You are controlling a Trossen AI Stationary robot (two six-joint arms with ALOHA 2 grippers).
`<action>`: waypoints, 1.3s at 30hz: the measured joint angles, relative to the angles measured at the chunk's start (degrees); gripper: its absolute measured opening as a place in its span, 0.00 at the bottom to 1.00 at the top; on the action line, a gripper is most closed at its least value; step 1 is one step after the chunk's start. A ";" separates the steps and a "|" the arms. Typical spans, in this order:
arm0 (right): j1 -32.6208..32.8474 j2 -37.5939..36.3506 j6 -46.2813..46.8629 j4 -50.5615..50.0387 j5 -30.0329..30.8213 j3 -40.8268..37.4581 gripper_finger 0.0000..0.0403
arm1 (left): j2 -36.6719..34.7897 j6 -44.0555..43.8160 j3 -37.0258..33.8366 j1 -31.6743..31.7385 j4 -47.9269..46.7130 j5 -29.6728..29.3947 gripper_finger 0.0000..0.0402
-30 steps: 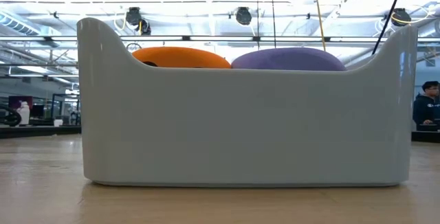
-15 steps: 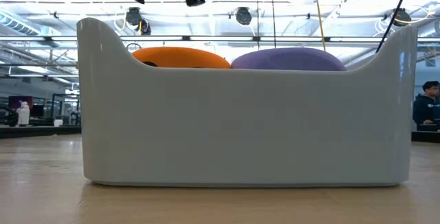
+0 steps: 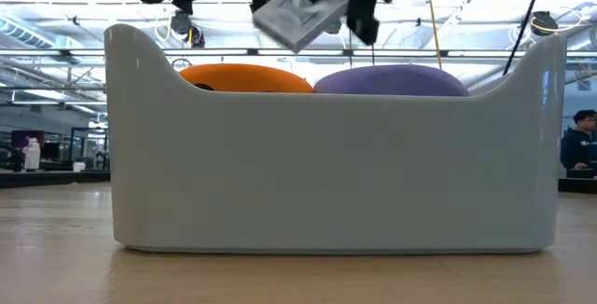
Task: Pick & Place Toys
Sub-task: Put the black deck of cards into the top gray bin
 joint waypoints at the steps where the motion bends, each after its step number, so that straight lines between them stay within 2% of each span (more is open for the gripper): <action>1: -0.17 1.08 0.46 0.56 0.00 0.01 0.15 | 0.00 0.64 0.00 0.00 0.03 -0.28 0.74; 7: -1.78 6.87 1.82 1.10 0.21 0.07 0.15 | -0.34 1.95 3.05 0.00 -0.19 0.75 0.73; 14: -4.25 11.92 7.88 1.45 0.12 -0.02 0.15 | -0.49 4.32 11.34 -0.04 -1.23 3.58 0.73; 18: -4.91 14.03 10.59 2.12 0.17 0.07 0.15 | -0.53 10.15 16.50 -0.37 -9.00 3.73 0.73; 21: -4.93 15.67 11.93 2.80 0.20 0.07 0.15 | -0.93 16.27 20.31 -0.73 -18.20 3.07 0.73; 26: -4.95 17.56 12.86 3.72 0.44 0.07 0.15 | -1.42 31.13 26.74 -2.37 -39.84 -4.56 0.73; 30: -4.91 19.34 14.82 4.06 1.45 0.07 0.15 | -1.87 39.41 30.30 -4.65 -51.63 -15.14 0.73; 34: -4.61 19.89 16.59 4.20 1.54 0.12 0.15 | -2.89 42.42 31.12 -6.51 -56.24 -22.90 0.73; 39: -4.56 19.94 16.62 4.16 1.76 0.11 0.15 | -4.20 43.65 31.15 -7.88 -58.90 -26.33 0.73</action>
